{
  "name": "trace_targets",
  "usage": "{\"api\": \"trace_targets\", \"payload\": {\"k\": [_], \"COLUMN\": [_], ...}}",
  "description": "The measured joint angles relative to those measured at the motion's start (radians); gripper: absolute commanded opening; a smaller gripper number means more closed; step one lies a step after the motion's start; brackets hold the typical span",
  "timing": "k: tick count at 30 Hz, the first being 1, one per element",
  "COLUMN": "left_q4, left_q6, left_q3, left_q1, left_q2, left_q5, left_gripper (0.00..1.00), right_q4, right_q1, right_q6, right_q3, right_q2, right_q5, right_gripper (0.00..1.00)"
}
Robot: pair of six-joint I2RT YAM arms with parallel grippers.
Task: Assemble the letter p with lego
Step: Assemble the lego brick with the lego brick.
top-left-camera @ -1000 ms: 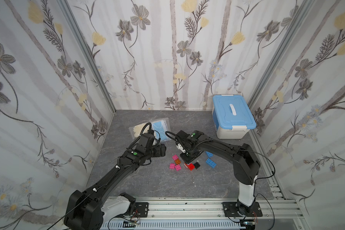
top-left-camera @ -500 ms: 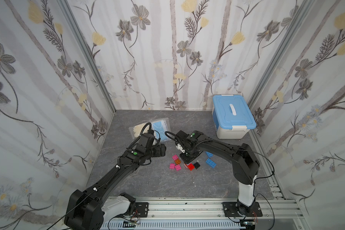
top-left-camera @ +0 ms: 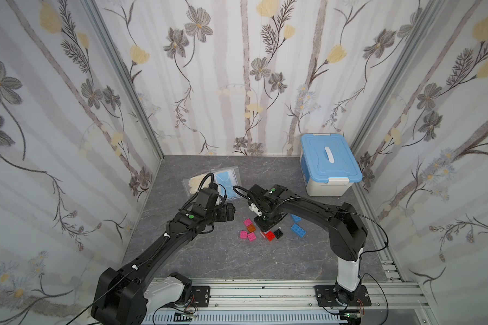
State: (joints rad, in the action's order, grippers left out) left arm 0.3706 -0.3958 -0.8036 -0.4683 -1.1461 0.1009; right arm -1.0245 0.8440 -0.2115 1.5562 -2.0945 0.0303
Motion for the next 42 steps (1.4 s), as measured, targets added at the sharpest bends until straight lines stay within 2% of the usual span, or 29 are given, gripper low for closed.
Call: {"api": "trace_targets", "payload": {"k": [42], "left_q4": [-0.001], "left_q6": [0.000], "left_q3": [0.005], "left_q1": [0.005], "left_q2": [-0.002], "left_q5": [0.001], "left_gripper": [0.90], "right_q4": [-0.005], "right_q1": [0.001], "right_q6": [-0.008], "right_q3": [0.008], "right_q2": [-0.008], "right_q5": [-0.011], "right_gripper": [0.18]}}
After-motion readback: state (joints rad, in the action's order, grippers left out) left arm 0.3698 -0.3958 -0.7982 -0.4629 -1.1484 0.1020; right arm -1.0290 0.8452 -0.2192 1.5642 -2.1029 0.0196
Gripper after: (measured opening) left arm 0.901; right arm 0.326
